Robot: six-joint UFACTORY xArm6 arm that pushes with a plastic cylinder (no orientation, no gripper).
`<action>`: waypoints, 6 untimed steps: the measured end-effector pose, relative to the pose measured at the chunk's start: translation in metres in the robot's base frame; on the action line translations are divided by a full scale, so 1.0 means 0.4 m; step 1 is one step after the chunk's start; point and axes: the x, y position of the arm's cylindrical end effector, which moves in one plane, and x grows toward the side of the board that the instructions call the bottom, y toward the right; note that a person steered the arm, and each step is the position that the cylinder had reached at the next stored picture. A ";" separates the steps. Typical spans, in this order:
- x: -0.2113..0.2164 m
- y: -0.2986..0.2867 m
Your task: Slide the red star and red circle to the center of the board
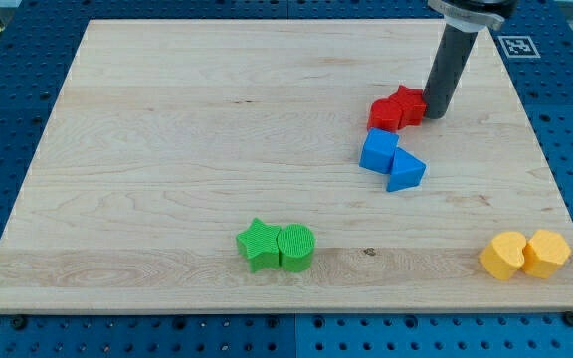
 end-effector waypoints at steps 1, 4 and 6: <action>0.038 -0.037; 0.047 -0.256; 0.047 -0.199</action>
